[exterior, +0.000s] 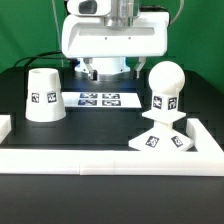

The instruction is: Assemble lamp

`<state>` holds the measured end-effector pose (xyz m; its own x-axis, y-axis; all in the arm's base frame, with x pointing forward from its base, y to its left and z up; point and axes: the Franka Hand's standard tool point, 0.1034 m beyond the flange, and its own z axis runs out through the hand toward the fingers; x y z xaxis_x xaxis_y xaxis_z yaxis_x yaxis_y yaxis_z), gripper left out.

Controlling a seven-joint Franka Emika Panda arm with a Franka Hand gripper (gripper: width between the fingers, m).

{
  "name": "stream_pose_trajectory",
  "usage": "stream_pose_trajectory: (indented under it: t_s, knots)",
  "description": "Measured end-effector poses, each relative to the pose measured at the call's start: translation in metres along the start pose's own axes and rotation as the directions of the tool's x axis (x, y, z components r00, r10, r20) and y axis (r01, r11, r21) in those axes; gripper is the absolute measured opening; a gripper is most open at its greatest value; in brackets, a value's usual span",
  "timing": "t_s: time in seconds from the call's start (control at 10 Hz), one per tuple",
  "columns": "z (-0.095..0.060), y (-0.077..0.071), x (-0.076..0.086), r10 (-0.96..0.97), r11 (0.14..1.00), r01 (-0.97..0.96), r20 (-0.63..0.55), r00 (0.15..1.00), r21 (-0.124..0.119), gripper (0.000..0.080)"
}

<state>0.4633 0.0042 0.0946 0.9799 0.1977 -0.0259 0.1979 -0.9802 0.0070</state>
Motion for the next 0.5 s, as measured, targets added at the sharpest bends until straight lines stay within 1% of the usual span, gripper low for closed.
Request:
stream_pose_trajectory:
  t_s: [0.2,0.3,0.5]
  knots:
    - [0.002,0.0,-0.001,0.001,1.0,-0.001,0.006,1.0,0.001,0.0699]
    - [0.003,0.007,-0.011,-0.008,1.0,0.008,0.014,1.0,0.004,0.0699]
    - [0.001,0.026,-0.037,-0.007,1.0,0.007,0.026,1.0,0.01,0.0699]
